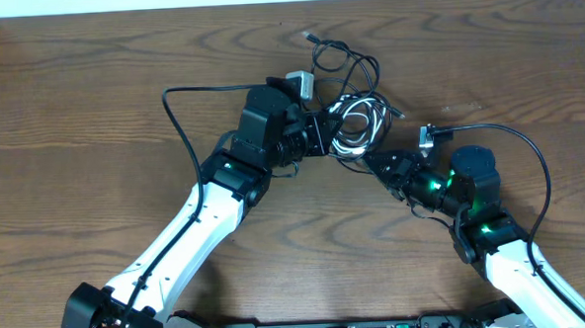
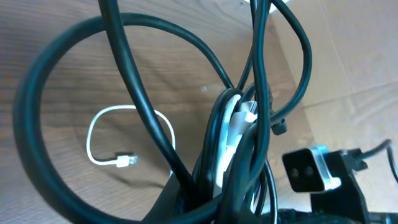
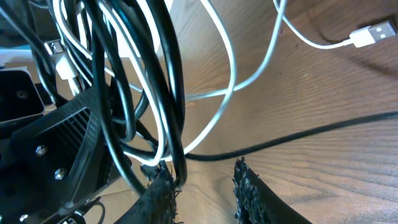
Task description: Untangle cables
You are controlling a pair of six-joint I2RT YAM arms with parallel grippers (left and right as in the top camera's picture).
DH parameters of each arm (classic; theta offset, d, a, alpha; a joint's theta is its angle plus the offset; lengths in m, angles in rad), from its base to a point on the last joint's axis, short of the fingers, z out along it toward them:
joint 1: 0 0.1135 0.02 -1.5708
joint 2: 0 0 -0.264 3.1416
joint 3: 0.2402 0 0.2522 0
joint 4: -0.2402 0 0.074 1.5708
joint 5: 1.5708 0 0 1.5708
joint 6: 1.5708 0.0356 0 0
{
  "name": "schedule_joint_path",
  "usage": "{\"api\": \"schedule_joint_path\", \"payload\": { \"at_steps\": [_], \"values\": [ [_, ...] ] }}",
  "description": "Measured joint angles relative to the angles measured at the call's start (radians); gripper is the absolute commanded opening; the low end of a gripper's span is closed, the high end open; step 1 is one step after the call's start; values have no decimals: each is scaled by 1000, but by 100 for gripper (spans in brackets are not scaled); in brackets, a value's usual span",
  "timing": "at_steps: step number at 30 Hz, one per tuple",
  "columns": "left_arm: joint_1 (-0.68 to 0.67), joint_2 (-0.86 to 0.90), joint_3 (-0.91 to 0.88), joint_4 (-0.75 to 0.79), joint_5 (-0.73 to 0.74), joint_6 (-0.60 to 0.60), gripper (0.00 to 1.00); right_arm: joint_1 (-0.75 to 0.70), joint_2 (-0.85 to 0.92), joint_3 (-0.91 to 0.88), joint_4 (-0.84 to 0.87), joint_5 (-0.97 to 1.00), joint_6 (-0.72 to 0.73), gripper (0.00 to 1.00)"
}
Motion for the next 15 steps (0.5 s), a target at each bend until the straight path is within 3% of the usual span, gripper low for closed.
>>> {"api": "schedule_joint_path", "payload": {
  "at_steps": [12, 15],
  "values": [
    [1, 0, 0, 3, 130, 0, 8, 0, 0, 0, -2, 27, 0, 28],
    [1, 0, 0, 3, 177, 0, 8, 0, 0, 0, -2, 42, -2, 13]
  ]
}}
